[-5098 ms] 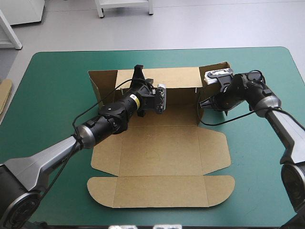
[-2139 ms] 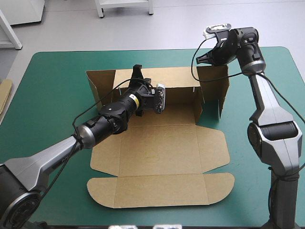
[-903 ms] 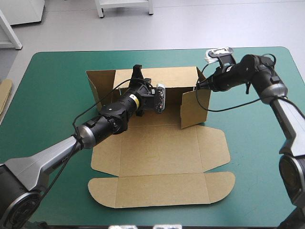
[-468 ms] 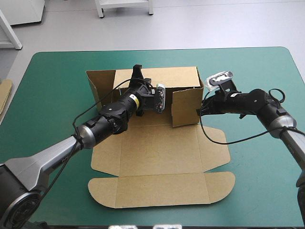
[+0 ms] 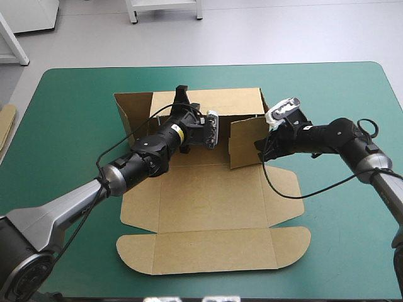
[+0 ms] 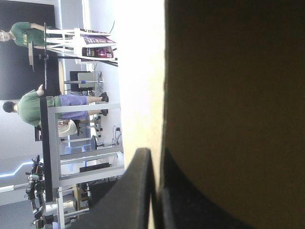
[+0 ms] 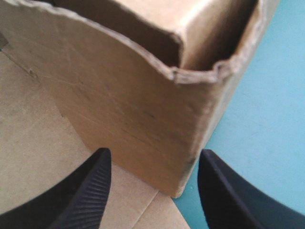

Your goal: Fold the box

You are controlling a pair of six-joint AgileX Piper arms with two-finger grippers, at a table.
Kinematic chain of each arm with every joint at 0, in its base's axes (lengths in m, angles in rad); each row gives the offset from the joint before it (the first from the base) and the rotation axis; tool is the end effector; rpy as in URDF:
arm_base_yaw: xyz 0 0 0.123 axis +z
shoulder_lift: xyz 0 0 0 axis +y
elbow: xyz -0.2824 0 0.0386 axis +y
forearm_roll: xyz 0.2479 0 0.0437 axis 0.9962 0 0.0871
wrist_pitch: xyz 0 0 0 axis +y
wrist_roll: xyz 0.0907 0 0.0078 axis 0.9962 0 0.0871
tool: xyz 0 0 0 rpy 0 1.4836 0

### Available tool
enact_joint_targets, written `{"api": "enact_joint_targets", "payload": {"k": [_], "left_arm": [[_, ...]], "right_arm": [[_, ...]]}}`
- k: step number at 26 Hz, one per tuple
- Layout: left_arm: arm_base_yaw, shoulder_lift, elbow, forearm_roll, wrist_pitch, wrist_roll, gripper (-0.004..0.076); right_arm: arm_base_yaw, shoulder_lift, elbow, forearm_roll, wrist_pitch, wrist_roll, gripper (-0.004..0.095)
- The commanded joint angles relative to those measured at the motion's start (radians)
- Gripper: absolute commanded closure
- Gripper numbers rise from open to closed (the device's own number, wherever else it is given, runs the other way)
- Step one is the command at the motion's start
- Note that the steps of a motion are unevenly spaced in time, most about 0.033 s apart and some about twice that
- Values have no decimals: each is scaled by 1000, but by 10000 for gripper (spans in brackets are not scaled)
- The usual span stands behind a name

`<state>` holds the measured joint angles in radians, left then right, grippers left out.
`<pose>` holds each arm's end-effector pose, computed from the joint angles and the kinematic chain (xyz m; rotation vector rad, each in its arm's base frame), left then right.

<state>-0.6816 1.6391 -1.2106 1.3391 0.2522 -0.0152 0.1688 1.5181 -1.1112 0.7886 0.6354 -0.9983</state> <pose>0.3112 -0.2239 0.3044 1.6019 1.2259 0.6514 0.3150 0.0926 0.2898 -0.7568 2.1909 0.4386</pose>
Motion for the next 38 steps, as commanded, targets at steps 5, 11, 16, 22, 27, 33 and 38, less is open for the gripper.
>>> {"api": "enact_joint_targets", "payload": {"k": [5, 11, 16, 22, 27, 33, 38], "left_arm": [[1, -34, -23, -9, 7, -28, 733], [1, -34, -23, -4, 7, -28, 733], [1, -34, -23, -4, 7, -28, 733], [1, -34, -23, -4, 11, -28, 733], [1, -34, -31, -4, 11, -28, 733], [1, -34, -33, -2, 6, -31, 733], [1, -34, -33, -2, 1, -33, 733]], "right_arm": [[-4, -35, -25, 157, -55, -95, 345], [-4, -35, -27, 217, -88, -108, 345], [33, -33, -27, 208, -140, -95, 345], [105, -26, -27, 190, -243, -65, 374], [107, -7, -27, 192, -262, -44, 376], [107, 37, -29, 214, -291, -76, 376], [107, 37, -76, 226, -294, -70, 421]]}}
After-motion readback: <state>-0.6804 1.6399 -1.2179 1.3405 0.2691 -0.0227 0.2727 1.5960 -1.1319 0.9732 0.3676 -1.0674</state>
